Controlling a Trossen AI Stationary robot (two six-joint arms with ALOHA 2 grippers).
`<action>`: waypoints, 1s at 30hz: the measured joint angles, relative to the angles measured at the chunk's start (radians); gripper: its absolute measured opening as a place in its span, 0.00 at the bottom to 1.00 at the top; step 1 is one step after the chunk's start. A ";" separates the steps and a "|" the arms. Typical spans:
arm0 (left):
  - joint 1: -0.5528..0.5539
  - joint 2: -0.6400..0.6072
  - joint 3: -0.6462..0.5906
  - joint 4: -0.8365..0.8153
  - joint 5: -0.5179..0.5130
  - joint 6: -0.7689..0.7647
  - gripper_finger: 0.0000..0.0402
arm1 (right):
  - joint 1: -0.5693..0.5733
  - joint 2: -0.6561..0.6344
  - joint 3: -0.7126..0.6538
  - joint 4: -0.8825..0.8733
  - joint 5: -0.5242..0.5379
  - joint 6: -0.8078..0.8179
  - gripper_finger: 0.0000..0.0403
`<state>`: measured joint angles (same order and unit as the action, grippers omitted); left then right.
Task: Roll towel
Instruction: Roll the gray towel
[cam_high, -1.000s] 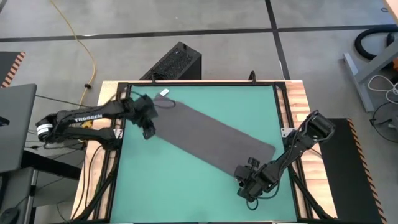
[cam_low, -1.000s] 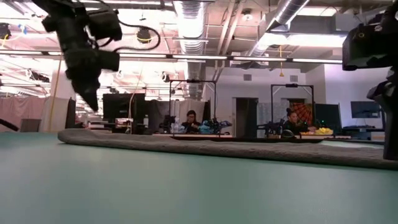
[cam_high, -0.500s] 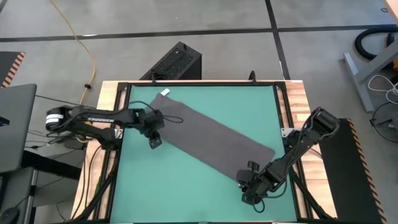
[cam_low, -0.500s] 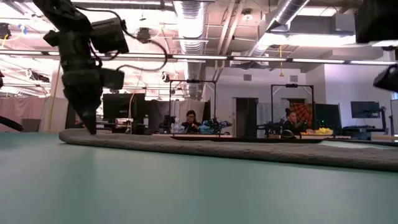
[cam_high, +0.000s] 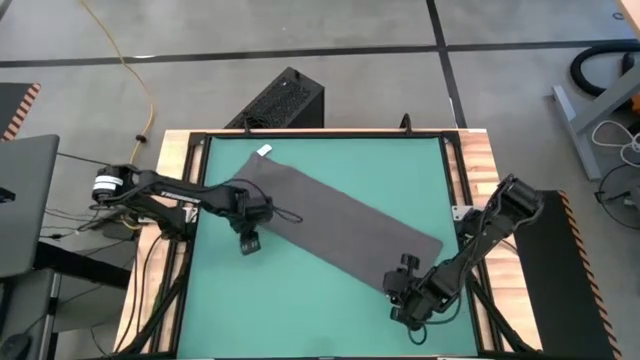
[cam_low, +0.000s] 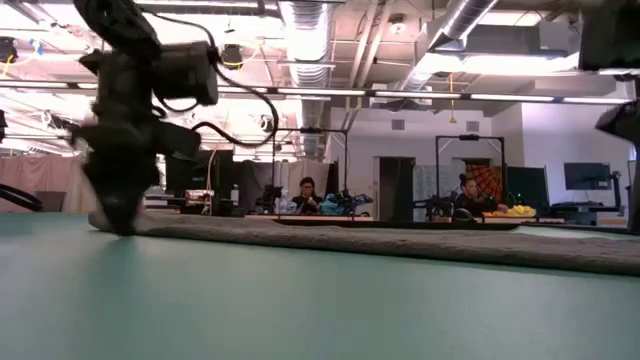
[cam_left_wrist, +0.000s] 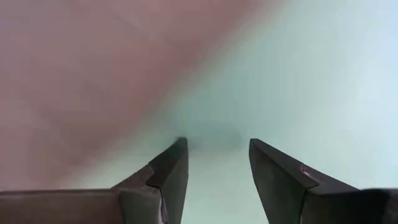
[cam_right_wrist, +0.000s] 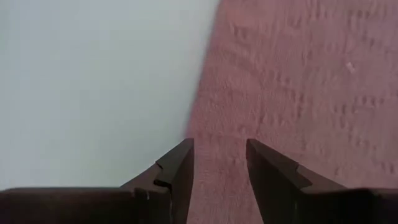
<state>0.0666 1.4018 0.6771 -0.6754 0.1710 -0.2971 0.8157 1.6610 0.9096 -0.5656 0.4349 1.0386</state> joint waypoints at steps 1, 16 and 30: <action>-0.005 -0.016 0.013 -0.020 0.041 0.012 0.39 | -0.001 0.013 0.000 0.005 -0.010 0.000 0.42; -0.058 -0.077 0.102 0.129 -0.352 0.173 0.39 | 0.000 0.046 0.000 0.060 -0.068 0.002 0.42; -0.121 0.170 0.068 0.262 -0.003 0.127 0.39 | 0.008 0.047 0.013 0.247 -0.369 -0.026 0.42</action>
<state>-0.0547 1.5719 0.7451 -0.4138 0.1682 -0.1699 0.8242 1.7081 0.9227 -0.3188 0.0658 1.0124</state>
